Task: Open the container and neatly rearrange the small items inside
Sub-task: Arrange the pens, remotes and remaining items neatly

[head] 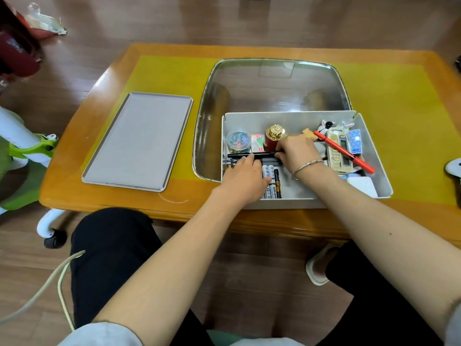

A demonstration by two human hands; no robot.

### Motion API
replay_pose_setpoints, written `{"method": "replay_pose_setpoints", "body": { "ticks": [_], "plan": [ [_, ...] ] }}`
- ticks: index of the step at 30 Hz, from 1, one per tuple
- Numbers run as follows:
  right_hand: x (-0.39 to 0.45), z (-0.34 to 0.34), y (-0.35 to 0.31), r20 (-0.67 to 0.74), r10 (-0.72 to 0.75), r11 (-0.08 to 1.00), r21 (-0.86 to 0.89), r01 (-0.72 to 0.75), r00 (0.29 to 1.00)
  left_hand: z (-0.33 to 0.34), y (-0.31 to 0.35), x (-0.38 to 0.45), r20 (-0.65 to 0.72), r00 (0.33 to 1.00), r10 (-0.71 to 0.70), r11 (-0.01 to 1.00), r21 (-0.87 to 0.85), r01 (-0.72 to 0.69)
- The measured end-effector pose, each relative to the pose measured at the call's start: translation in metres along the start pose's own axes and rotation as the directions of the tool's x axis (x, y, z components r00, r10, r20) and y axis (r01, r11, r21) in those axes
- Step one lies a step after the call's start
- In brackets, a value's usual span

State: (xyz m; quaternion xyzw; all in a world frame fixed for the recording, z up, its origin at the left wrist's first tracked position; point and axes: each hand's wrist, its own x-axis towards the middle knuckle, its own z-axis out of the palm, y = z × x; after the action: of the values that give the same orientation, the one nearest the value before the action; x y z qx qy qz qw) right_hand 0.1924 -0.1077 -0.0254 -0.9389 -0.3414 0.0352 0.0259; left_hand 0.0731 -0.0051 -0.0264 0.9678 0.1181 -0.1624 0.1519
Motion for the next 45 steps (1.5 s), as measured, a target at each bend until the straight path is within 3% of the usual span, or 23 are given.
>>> {"method": "replay_pose_setpoints", "body": {
  "ticks": [8,19,25,29,34,37,41,43,45],
  "plan": [
    [0.001,0.001,0.0,0.019,0.025,0.997,0.068,-0.027,0.999,0.0,0.0,0.008,0.089,0.995,-0.047,0.999,0.026,0.044],
    [-0.004,-0.003,0.004,0.026,0.013,0.996,0.084,-0.016,1.0,0.002,0.0,0.011,0.074,0.996,-0.057,0.997,0.053,0.053],
    [-0.028,-0.026,0.023,-0.152,0.067,0.974,0.223,-0.032,0.986,0.0,0.0,0.011,0.074,0.997,-0.03,0.998,0.058,0.026],
    [-0.048,-0.045,0.059,-0.273,0.219,0.944,0.3,-0.133,0.937,0.0,-0.001,0.011,0.044,0.999,-0.009,0.998,0.058,0.006],
    [-0.064,-0.053,0.102,-0.115,0.403,0.904,0.203,-0.376,0.908,0.002,-0.004,0.014,0.049,0.999,0.0,0.998,0.062,-0.003],
    [-0.069,-0.048,0.107,0.005,0.407,0.901,0.16,-0.402,0.914,0.005,-0.006,0.018,0.063,0.998,-0.018,0.998,0.063,0.014],
    [-0.069,-0.042,0.108,0.01,0.381,0.911,0.169,-0.377,0.924,0.007,-0.005,0.02,0.068,0.997,-0.039,0.997,0.073,0.034],
    [-0.069,-0.041,0.111,-0.058,0.355,0.919,0.204,-0.337,0.933,0.006,-0.005,0.018,0.033,0.999,-0.028,0.998,0.065,0.026],
    [-0.073,-0.042,0.113,-0.151,0.313,0.931,0.243,-0.272,0.938,0.005,-0.002,0.016,-0.118,0.992,0.038,0.999,-0.012,-0.04]
  ]
}}
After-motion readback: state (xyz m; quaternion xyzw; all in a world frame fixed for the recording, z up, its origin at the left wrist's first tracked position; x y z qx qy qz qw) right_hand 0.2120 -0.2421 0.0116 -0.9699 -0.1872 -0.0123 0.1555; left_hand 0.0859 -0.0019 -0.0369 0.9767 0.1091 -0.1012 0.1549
